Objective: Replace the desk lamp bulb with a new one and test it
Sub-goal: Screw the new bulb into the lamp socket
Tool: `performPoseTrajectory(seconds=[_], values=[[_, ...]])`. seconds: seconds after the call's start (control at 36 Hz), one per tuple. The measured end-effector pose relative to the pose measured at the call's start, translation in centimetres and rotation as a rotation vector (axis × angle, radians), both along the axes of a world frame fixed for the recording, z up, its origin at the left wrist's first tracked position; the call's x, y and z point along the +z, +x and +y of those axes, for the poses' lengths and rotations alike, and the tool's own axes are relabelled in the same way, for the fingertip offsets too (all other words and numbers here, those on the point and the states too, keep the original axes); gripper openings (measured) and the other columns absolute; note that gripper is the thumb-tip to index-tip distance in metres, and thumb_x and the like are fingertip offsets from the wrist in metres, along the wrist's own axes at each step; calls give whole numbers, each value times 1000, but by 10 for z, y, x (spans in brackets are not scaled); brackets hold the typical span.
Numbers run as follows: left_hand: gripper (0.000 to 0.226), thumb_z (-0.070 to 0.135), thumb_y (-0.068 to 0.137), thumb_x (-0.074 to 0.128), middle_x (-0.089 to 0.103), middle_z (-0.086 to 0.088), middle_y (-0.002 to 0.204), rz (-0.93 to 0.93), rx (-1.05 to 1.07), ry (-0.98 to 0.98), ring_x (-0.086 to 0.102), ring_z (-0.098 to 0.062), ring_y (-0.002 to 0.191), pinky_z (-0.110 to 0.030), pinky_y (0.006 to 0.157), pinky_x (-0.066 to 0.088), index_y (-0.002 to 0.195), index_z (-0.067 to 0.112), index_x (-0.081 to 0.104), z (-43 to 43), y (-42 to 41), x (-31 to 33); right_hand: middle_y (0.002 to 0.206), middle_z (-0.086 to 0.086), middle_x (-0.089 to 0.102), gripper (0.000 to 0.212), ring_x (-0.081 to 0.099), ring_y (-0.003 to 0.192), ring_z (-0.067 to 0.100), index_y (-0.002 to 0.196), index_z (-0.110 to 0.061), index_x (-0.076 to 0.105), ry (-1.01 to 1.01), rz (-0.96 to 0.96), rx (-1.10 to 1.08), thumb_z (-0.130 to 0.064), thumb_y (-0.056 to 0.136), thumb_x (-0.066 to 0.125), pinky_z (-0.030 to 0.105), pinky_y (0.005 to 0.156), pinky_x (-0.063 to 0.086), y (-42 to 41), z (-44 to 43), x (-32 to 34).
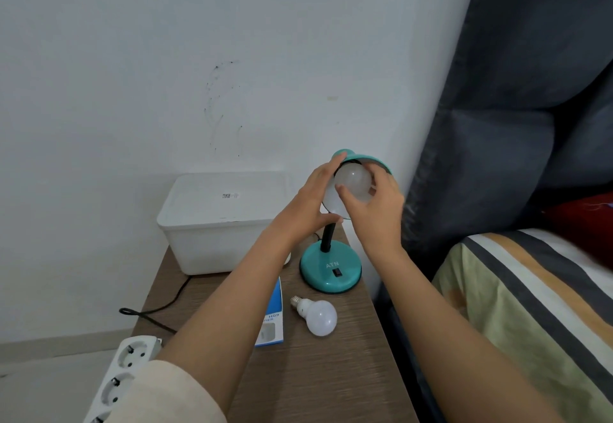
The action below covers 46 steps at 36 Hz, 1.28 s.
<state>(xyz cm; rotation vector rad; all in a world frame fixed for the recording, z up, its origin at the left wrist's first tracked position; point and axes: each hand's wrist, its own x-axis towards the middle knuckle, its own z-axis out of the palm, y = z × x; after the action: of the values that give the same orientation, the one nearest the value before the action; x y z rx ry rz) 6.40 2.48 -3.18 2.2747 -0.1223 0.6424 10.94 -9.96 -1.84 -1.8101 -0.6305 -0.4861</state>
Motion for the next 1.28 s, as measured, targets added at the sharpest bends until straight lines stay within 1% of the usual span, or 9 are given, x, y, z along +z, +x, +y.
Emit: performPoseTrajectory(seconds=[0.25, 0.47, 0.64, 0.69, 0.83, 1.0, 1.06, 1.17, 1.28], values=[[104, 2, 71, 77, 25, 17, 137, 6, 1, 35, 19, 29, 116, 6, 92, 21, 138, 41, 8, 1, -5, 2, 121, 3, 57, 51, 51, 112, 14, 124, -15, 53, -103, 2, 4, -27, 78, 70, 23, 94, 42, -2, -3, 3], [101, 2, 75, 73, 29, -2, 147, 43, 59, 109, 30, -9, 132, 0, 96, 23, 149, 23, 7, -5, -12, 6, 128, 7, 58, 51, 52, 119, 21, 128, -10, 52, -286, -15, 18, -24, 81, 65, 25, 99, 38, -2, -12, 16], [89, 4, 84, 63, 32, -1, 148, 76, 110, 151, 33, -11, 132, -4, 93, 22, 149, 28, 6, -8, -28, 17, 123, 9, 62, 45, 59, 107, 25, 129, -11, 51, -399, -28, 36, -17, 85, 55, 33, 90, 49, -17, -22, 26], [85, 8, 86, 61, 29, 2, 152, 103, 145, 175, 32, -11, 134, -7, 96, 22, 149, 29, 6, -7, -35, 20, 120, 12, 62, 44, 61, 101, 28, 129, -9, 50, -416, -19, 30, -16, 86, 52, 35, 85, 51, -25, -26, 27], [69, 32, 92, 55, 26, 3, 154, 223, 210, 241, 26, -13, 140, -27, 110, 24, 148, 26, 15, 4, -59, 20, 130, 12, 57, 43, 52, 119, 25, 131, -7, 51, -469, -7, 49, -21, 90, 53, 34, 98, 43, -50, -35, 20], [61, 49, 95, 39, 32, -3, 152, 388, 341, 265, 26, -16, 141, -33, 111, 25, 145, 16, 28, 24, -95, 5, 104, 12, 69, 27, 64, 92, 26, 106, -10, 65, -524, 130, 143, -27, 89, 52, 43, 82, 54, -80, -25, -7], [61, 50, 96, 36, 34, -6, 150, 457, 399, 286, 28, -20, 138, -33, 109, 25, 144, 12, 30, 34, -108, -1, 113, 10, 68, 33, 62, 103, 24, 115, -14, 63, -601, 180, 176, -31, 90, 51, 40, 88, 52, -85, -14, -19], [65, 51, 96, 32, 29, -10, 151, 504, 544, 257, 24, -23, 140, -35, 112, 20, 144, 8, 27, 64, -129, -13, 115, 21, 64, 39, 58, 106, 33, 114, 4, 59, -652, 268, 213, -28, 93, 49, 43, 90, 47, -84, 12, -31], [74, 55, 94, 32, 9, -11, 158, 510, 680, 165, 5, -23, 146, -39, 118, 10, 148, 8, 15, 104, -142, -25, 106, 18, 67, 32, 60, 102, 33, 105, -1, 62, -566, 292, 216, -26, 93, 47, 31, 73, 41, -65, 40, -38]])
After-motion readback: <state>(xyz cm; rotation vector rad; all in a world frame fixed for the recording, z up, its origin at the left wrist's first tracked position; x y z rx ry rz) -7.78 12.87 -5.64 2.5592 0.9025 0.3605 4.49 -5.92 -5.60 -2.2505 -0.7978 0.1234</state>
